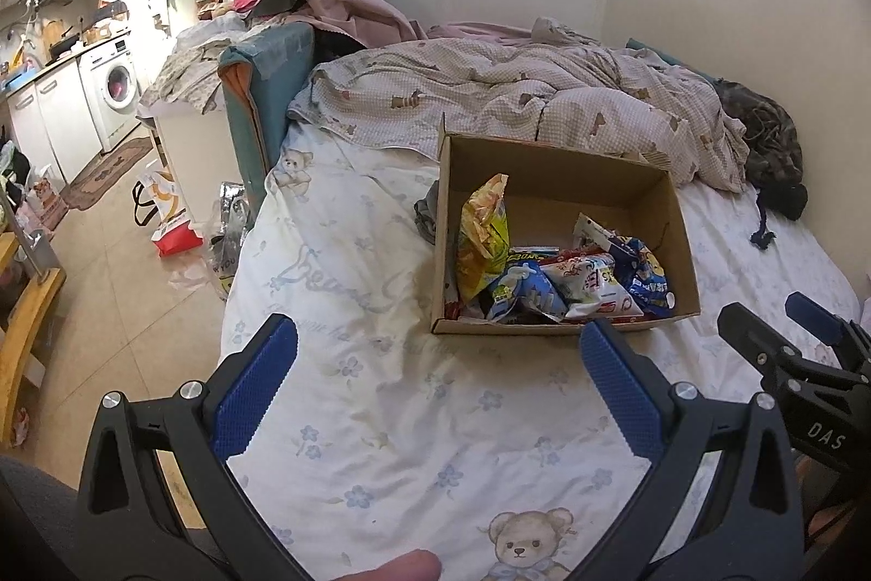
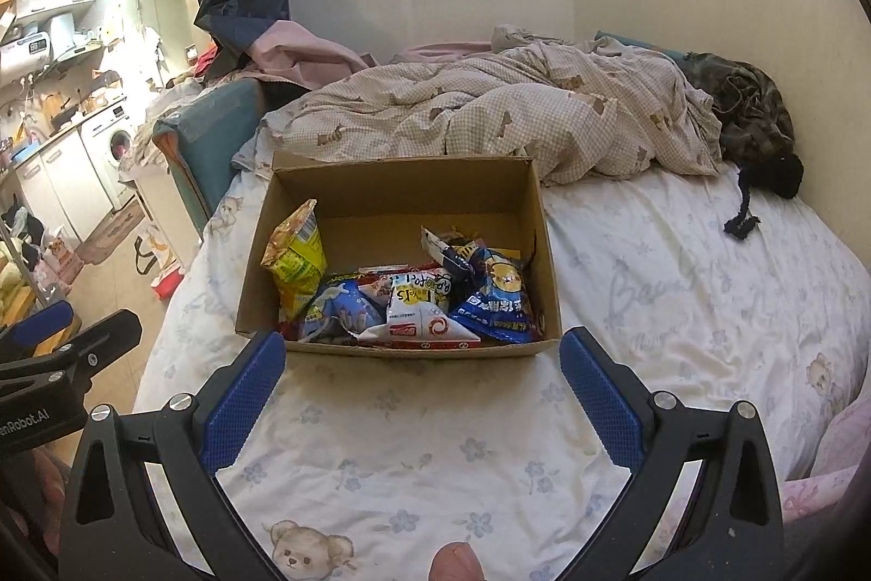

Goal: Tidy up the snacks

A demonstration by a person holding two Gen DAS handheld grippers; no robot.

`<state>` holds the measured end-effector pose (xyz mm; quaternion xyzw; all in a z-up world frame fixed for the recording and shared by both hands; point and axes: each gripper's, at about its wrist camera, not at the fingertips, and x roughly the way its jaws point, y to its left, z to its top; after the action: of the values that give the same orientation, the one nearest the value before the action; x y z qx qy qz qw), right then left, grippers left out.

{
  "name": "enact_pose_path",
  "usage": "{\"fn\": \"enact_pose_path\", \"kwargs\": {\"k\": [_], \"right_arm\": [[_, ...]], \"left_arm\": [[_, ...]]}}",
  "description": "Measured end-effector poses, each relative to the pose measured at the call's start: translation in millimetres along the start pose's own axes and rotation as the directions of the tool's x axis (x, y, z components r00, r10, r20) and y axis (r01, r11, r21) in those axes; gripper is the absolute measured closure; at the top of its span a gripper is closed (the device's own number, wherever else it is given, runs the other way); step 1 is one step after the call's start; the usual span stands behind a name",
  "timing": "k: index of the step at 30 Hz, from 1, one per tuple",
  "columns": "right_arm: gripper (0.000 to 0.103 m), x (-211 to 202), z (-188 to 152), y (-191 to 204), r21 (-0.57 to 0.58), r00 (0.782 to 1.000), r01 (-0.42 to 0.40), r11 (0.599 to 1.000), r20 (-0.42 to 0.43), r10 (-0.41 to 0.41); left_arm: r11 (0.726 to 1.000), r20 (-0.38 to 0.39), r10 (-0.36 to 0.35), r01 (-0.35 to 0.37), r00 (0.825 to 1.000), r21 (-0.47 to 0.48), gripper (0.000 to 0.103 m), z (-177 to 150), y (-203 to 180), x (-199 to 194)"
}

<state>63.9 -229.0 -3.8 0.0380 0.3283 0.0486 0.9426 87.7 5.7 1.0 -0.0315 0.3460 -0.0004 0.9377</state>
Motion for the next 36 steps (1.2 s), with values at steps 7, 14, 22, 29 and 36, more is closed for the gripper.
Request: {"fn": "enact_pose_path", "kwargs": {"k": [7, 14, 22, 29, 36], "right_arm": [[0.0, 0.6, -0.6, -0.4, -0.004, 1.0, 0.014, 1.0, -0.002, -0.014], [0.0, 0.3, -0.1, -3.4, 0.005, 1.0, 0.016, 1.0, -0.003, -0.016], [0.0, 0.1, 0.3, -3.4, 0.002, 1.0, 0.02, 1.0, 0.001, -0.02], [0.0, -0.8, 1.7, -4.4, 0.007, 1.0, 0.027, 1.0, 0.004, -0.027], [0.0, -2.6, 1.4, -4.6, 0.005, 0.999, 0.032, 0.999, 0.011, -0.032]], "left_arm": [[1.0, -0.016, 0.01, -0.01, 1.0, 0.004, 0.0, -1.1, -0.7, 3.7], [1.0, -0.015, 0.012, -0.012, 1.0, 0.005, 0.0, -2.0, -1.1, 3.9], [1.0, -0.018, 0.009, -0.009, 1.0, 0.002, 0.0, -1.8, -0.6, 4.0], [1.0, -0.021, 0.008, -0.008, 1.0, -0.001, 0.0, -3.0, 0.6, 4.3], [1.0, -0.026, 0.001, -0.001, 1.0, 0.0, 0.0, -5.0, -0.6, 5.1]]}}
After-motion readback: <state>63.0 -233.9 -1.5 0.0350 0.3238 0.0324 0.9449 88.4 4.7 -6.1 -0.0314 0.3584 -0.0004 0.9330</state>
